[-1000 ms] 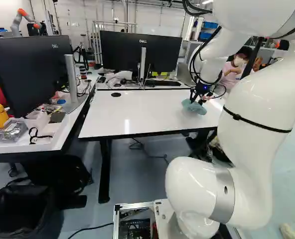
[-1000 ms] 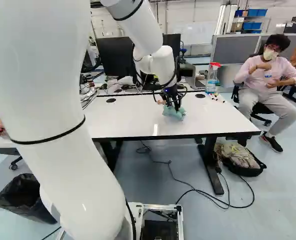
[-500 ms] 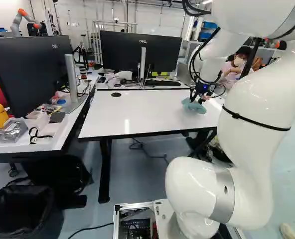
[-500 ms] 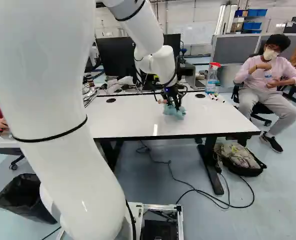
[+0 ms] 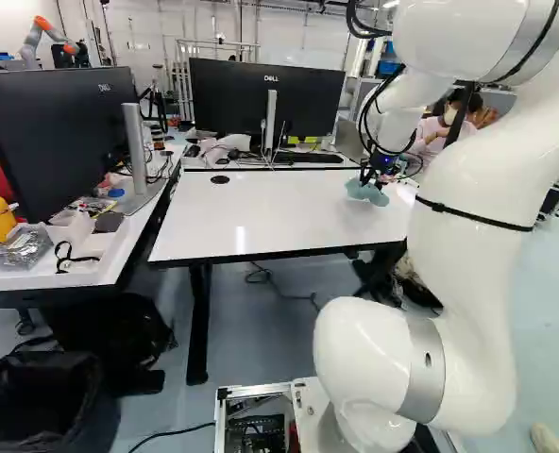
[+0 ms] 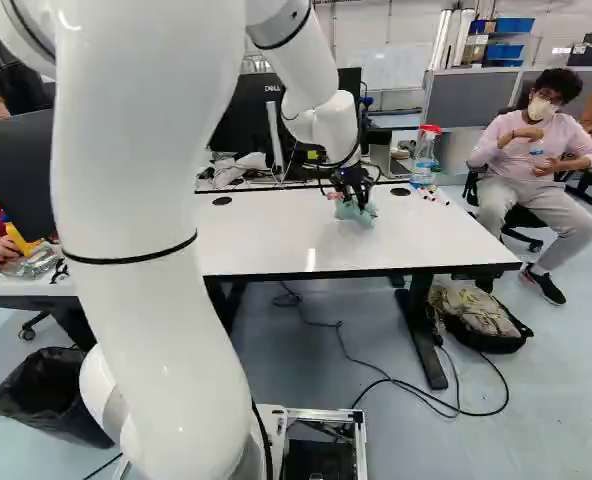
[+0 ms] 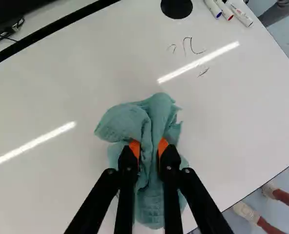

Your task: Clean the table with the green towel

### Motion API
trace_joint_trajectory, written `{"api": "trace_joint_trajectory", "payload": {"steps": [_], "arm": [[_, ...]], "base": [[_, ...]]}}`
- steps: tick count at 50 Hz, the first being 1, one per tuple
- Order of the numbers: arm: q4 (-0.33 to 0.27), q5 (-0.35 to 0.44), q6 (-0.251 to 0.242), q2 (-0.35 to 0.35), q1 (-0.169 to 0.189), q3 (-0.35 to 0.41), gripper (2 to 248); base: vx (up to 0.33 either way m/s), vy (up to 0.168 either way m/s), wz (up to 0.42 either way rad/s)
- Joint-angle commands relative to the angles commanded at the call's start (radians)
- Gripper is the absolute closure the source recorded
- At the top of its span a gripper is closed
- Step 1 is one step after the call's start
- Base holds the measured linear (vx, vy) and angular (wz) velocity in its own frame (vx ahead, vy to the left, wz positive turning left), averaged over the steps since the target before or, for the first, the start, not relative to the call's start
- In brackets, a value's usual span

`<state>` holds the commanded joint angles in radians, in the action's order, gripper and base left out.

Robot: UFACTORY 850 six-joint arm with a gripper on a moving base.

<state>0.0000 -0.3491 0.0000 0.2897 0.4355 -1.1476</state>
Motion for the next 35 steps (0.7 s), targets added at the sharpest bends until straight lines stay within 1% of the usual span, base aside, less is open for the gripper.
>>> {"api": "trace_joint_trajectory", "payload": {"steps": [16,35], "arm": [[0.0,0.004,0.0,0.075,0.007,-0.093,191],[0.0,0.045,0.0,0.159,0.025,-0.2,191]], "base": [[0.0,0.0,0.0],[0.0,0.0,0.0]]}}
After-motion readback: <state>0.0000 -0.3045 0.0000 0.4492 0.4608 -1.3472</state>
